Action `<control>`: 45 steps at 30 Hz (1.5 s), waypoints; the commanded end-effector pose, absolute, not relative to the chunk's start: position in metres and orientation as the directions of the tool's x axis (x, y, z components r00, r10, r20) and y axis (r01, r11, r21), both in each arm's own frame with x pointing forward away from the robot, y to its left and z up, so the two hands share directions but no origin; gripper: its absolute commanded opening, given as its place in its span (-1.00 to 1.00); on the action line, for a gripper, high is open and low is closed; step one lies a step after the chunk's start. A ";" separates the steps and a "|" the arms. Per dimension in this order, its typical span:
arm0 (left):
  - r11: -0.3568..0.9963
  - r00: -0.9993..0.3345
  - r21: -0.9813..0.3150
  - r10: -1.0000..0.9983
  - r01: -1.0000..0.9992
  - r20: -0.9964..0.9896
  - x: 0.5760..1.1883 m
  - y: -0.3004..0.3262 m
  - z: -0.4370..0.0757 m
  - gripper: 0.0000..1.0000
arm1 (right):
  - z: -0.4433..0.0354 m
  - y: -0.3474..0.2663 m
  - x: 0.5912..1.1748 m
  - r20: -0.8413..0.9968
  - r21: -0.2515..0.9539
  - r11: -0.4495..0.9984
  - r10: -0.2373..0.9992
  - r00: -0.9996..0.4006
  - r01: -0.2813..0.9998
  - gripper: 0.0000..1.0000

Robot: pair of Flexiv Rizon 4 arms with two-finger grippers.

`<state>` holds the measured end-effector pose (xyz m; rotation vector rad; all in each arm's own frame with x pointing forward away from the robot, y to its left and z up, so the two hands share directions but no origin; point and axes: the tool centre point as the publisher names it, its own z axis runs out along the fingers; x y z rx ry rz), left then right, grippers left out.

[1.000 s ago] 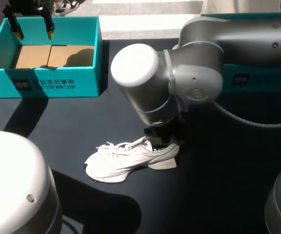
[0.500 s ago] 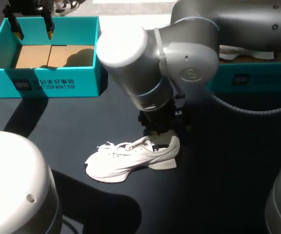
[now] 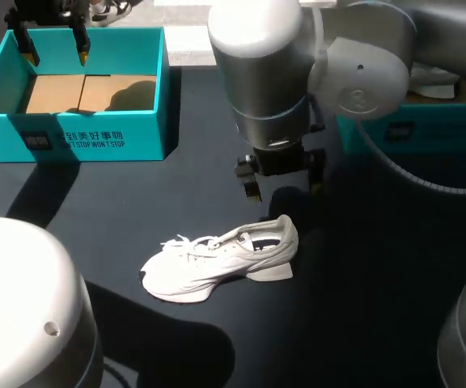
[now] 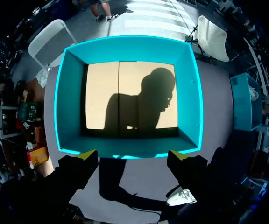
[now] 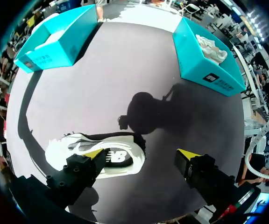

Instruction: Take the shoe out of the shoebox, open the shoe tongue, remove and reinsert the insole, then place the shoe into the shoebox

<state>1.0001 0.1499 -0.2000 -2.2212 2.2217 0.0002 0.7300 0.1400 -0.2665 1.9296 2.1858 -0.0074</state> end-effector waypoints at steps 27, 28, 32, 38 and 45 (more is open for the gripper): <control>0.000 0.000 0.000 -1.000 -1.000 0.000 1.000 0.150 -0.200 1.00 | -0.267 0.133 0.726 0.156 0.271 0.491 0.827 -0.541 0.828 1.00; 0.000 0.000 0.000 -1.000 -1.000 0.000 1.000 0.150 -0.200 1.00 | -0.267 0.131 0.725 0.163 0.302 0.515 0.801 -0.576 0.802 1.00; 0.000 0.000 0.000 -1.000 -1.000 0.000 1.000 0.150 -0.200 1.00 | -0.265 0.123 0.724 0.165 0.449 0.647 0.618 -0.769 0.616 1.00; 0.000 0.000 0.000 -1.000 -1.000 0.000 1.000 0.150 -0.200 1.00 | -0.268 0.101 0.732 0.115 0.573 0.747 0.334 -0.936 0.337 1.00; 0.000 0.000 0.000 -1.000 -1.000 0.000 1.000 0.150 -0.200 1.00 | -0.278 0.087 0.748 0.084 0.596 0.794 0.086 -0.993 0.119 1.00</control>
